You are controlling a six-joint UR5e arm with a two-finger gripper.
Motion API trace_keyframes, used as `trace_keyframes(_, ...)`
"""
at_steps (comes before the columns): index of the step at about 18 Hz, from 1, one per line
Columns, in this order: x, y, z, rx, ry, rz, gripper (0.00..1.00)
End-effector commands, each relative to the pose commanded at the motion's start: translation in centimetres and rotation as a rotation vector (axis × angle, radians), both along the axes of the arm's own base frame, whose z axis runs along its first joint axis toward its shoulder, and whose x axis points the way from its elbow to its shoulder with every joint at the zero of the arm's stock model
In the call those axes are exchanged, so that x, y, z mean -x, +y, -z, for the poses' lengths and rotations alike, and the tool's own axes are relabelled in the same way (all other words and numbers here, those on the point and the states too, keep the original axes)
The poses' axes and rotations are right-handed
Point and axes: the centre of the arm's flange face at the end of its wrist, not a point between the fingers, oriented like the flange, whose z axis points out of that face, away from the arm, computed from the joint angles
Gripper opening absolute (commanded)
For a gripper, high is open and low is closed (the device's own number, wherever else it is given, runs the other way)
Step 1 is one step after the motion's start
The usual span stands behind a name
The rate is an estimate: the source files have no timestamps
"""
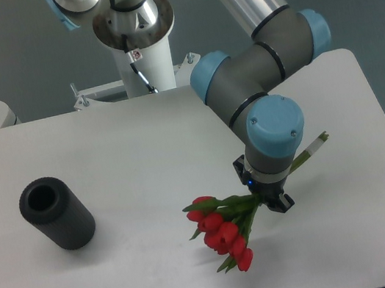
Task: Insert the flowers into the vase
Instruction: 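Carry the red tulip bunch in the gripper toward the black vase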
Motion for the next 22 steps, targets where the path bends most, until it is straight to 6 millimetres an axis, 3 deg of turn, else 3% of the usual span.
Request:
trace_keyframes(12,-5.3,4.6,-2.1,-0.294,-0.215,-0.122,0.00)
trace_keyframes(22,-7.4,7.3,-6.8,-0.641,-0.611,-0.270,0.00)
